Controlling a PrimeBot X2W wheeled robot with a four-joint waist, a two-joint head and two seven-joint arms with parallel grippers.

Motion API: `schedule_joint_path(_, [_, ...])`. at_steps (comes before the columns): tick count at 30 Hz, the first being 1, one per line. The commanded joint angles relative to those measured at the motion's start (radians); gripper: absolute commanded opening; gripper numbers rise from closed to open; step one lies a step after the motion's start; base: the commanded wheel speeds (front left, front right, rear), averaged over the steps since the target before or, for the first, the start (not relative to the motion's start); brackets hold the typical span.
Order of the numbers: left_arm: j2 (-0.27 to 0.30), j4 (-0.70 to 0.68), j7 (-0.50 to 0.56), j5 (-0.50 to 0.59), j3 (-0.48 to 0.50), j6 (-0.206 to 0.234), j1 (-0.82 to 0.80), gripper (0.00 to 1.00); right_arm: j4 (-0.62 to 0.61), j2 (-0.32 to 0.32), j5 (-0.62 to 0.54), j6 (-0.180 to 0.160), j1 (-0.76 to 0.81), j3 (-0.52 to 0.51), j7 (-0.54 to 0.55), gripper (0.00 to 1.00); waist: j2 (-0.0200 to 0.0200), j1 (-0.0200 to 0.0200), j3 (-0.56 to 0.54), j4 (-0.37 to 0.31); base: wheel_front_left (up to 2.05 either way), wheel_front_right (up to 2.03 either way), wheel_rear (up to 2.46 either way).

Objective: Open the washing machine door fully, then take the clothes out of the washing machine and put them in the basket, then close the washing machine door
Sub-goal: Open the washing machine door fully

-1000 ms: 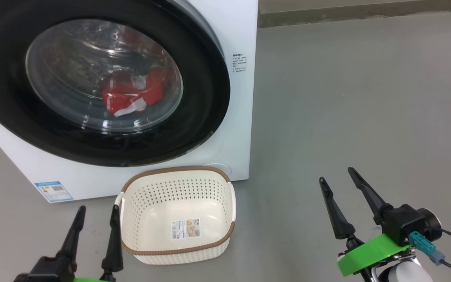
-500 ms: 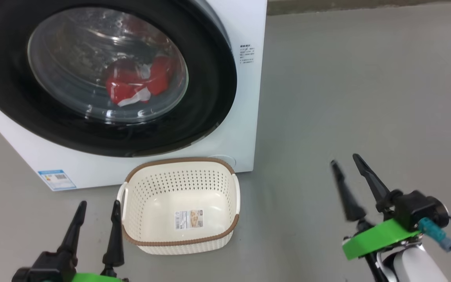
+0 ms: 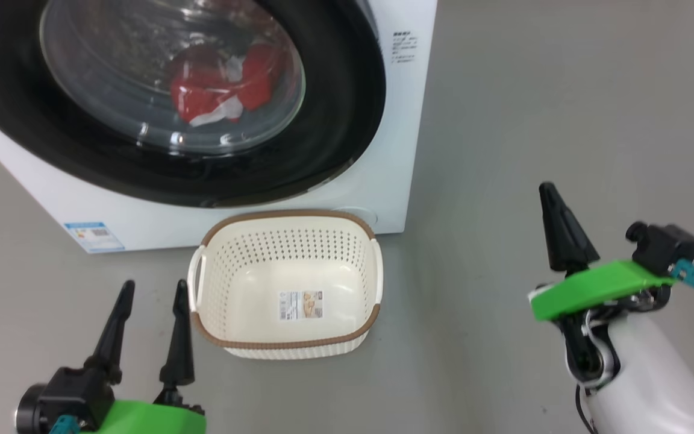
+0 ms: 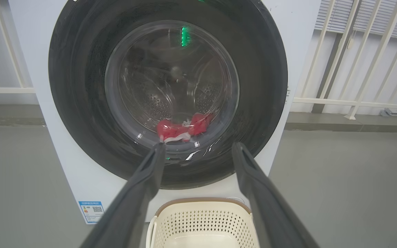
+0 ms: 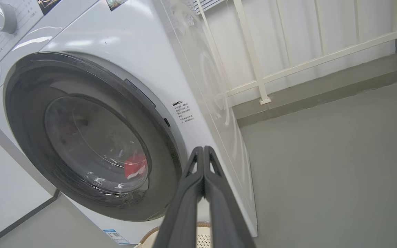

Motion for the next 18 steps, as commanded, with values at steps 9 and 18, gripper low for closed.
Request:
schedule_joint_path(9, [0.015,-0.06,-0.012,-0.004,-0.005,0.002,-0.074,1.0,0.124,-0.057,0.232,0.0,-0.206,0.124,0.01,0.0,0.0,0.0,0.083,0.055,0.0,0.0,0.0])
schedule_joint_path(18, [0.015,-0.089,-0.012,-0.004,-0.022,-0.001,-0.114,1.0,0.16,-0.115,0.506,0.0,-0.408,0.217,0.101,0.0,0.0,0.0,0.171,0.077,0.0,0.0,0.0])
